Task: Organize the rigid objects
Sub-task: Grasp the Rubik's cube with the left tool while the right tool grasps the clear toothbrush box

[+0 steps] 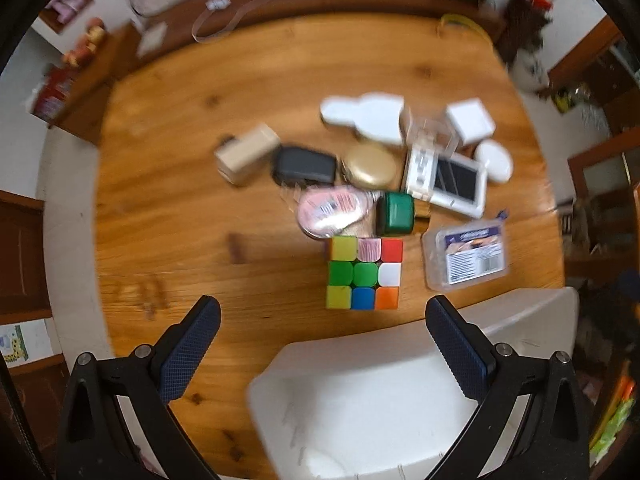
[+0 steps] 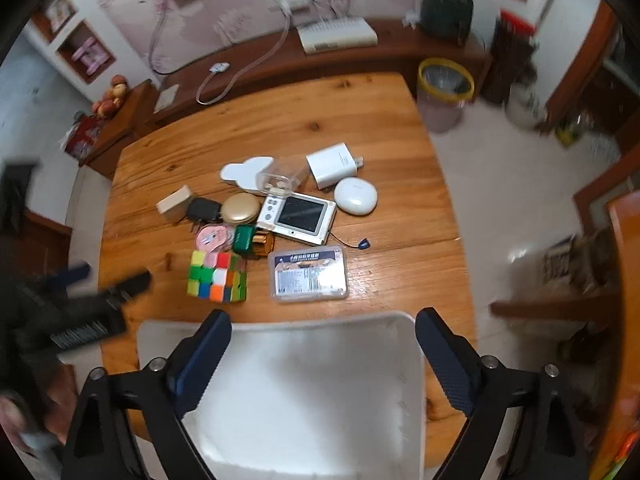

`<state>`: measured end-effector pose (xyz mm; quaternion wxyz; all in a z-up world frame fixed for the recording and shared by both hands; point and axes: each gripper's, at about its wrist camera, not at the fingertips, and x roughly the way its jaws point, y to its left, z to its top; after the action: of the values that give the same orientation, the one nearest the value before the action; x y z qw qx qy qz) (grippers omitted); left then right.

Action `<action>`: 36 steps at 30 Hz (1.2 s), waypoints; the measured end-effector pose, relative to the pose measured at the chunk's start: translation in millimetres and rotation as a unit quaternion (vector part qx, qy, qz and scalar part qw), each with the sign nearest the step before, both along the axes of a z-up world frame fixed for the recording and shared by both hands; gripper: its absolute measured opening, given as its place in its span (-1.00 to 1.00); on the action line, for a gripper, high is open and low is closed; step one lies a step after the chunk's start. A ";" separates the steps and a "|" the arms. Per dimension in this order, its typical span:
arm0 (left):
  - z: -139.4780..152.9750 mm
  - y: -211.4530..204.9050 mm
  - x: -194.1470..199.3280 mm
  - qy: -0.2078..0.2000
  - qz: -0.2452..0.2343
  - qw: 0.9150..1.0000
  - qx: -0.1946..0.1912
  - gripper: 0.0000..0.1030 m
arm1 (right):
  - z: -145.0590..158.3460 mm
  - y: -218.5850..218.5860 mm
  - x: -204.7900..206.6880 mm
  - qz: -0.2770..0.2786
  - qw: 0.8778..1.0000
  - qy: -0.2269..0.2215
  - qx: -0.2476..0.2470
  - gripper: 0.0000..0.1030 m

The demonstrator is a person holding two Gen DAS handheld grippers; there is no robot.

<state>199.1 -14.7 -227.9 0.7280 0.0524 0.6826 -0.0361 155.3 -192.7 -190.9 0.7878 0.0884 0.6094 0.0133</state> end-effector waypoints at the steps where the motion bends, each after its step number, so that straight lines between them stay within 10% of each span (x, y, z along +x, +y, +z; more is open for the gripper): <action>1: -11.3 -3.0 4.1 0.011 -0.001 1.000 0.002 0.98 | -7.7 -2.2 7.8 -0.005 1.000 0.008 0.006 0.82; 11: -68.5 -17.0 12.7 0.051 -0.003 0.998 0.037 0.91 | -58.8 -1.3 53.6 0.003 0.998 0.056 0.012 0.82; 18: -92.5 1.0 10.3 0.103 0.034 0.993 -0.043 0.19 | -92.1 14.9 69.0 0.023 0.995 0.092 0.016 0.82; 36: -82.6 79.4 -20.2 0.064 0.078 0.994 -0.030 0.18 | -159.7 60.0 84.9 0.046 0.982 0.180 -0.042 0.82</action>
<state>178.9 64.7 -310.5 0.6844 -0.0258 0.7286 -0.0028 240.3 -132.7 -350.6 0.6667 0.0284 0.7448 0.0075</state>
